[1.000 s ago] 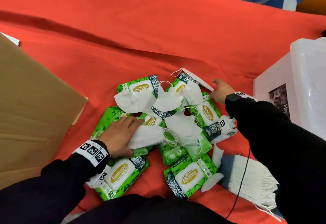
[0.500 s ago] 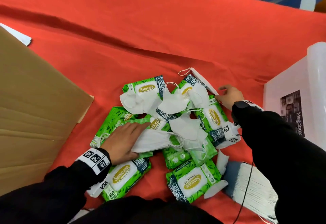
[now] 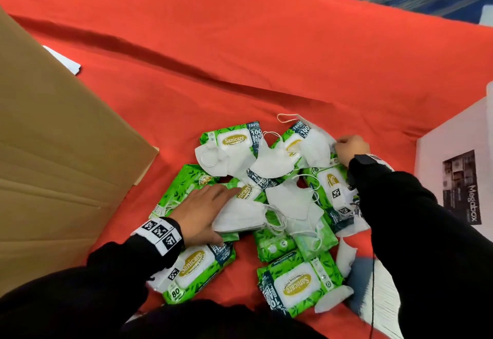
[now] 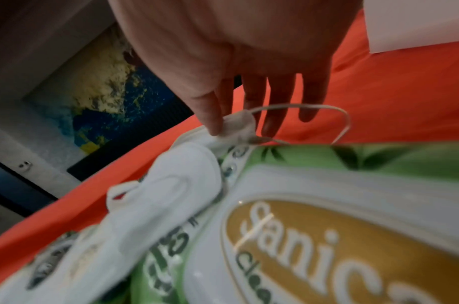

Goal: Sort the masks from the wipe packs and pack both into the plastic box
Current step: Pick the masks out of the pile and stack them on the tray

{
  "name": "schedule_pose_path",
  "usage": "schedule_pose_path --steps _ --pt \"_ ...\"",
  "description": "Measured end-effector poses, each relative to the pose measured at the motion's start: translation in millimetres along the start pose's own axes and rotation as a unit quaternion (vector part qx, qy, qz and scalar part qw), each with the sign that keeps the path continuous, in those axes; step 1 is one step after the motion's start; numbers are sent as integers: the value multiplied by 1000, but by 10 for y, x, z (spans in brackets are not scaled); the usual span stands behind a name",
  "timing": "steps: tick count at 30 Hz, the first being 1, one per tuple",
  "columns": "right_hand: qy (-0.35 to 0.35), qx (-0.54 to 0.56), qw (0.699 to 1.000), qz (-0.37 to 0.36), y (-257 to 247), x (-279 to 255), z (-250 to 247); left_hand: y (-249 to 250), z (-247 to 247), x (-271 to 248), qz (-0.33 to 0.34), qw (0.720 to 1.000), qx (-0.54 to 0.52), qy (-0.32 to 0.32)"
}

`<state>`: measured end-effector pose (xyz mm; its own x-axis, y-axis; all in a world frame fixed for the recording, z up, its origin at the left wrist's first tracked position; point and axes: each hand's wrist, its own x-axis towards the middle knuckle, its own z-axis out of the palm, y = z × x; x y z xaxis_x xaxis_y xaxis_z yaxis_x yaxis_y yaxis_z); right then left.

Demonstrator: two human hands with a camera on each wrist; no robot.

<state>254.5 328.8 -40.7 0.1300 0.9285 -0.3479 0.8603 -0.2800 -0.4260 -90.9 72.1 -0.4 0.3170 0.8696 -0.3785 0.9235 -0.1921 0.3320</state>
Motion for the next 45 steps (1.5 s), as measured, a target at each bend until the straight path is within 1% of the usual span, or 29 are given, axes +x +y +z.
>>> schedule_pose_path --steps 1,3,5,7,10,12,13,14,15,16,17,18,19,20,21,23,25,26,27,28,30,31,32,33,35,36,38,41,45 --pt "24 39 999 4 1 -27 -82 21 -65 0 -7 999 -36 5" --pt "88 145 986 4 -43 -143 -303 81 -260 7 -11 991 -126 50" --pt "106 286 952 -15 -159 -374 -561 154 -499 30 -7 976 -187 113" --pt "69 411 908 -43 -304 -695 -795 258 -769 50 5 958 -229 172" --pt "-37 504 859 -81 -536 -1274 -994 417 -1111 80 9 918 -314 241" --pt "-108 565 814 -76 -631 -1606 -969 508 -1224 113 -22 879 -393 269" --pt "-137 583 797 -75 -668 -1751 -925 542 -1251 122 -47 852 -444 275" --pt "-159 589 789 -71 -693 -1873 -865 576 -1264 131 -72 817 -507 266" --pt "-169 588 788 -66 -705 -1970 -781 607 -1261 131 -91 772 -580 243" --pt "-176 586 788 -63 -726 -2081 -692 626 -1240 112 -101 728 -647 204" --pt "-178 583 790 -56 -736 -2166 -589 647 -1198 92 -100 696 -691 165" --pt "-180 584 790 -52 -761 -2264 -491 668 -1134 58 -90 690 -704 139" --pt "-186 585 787 -53 -775 -2336 -377 704 -1056 35 -76 702 -697 129" --pt "-198 583 786 -56 -792 -2413 -269 736 -965 12 -64 720 -678 133" --pt "-213 575 787 -61 -805 -2490 -156 761 -875 -7 -58 731 -663 148" --pt "-241 543 801 -71 -833 -2627 16 752 -735 -37 -67 735 -649 182" --pt "-244 518 816 -74 -870 -2699 63 679 -682 -90 -74 740 -637 204" --pt "-238 522 816 -66 -892 -2698 42 621 -676 -134 -69 756 -616 211" --pt "-230 533 812 -55 -915 -2666 2 550 -673 -177 -54 782 -584 210" --pt "-224 551 803 -40 -933 -2616 -54 478 -671 -229 -35 812 -548 198" --pt "-223 595 772 -10 -972 -2471 -157 359 -680 -329 -11 863 -481 155" --pt "-219 611 761 0 -982 -2406 -190 301 -676 -369 -13 880 -454 138" --pt "-207 616 760 7 -989 -2344 -208 233 -668 -407 -22 890 -437 129" --pt "-189 610 769 12 -987 -2291 -212 160 -658 -437 -34 895 -425 131" --pt "-174 584 793 22 -934 -2215 -188 -11 -633 -505 -62 905 -391 158" --pt "-183 574 798 34 -885 -2192 -163 -92 -630 -547 -80 908 -372 172" --pt "-215 556 800 67 -744 -2153 -96 -274 -606 -617 -115 904 -369 184" --pt "-247 525 808 107 -517 -2112 37 -470 -501 -667 -138 903 -372 167" --pt "-249 449 854 81 -276 -2083 190 -597 -338 -604 -160 907 -348 177"
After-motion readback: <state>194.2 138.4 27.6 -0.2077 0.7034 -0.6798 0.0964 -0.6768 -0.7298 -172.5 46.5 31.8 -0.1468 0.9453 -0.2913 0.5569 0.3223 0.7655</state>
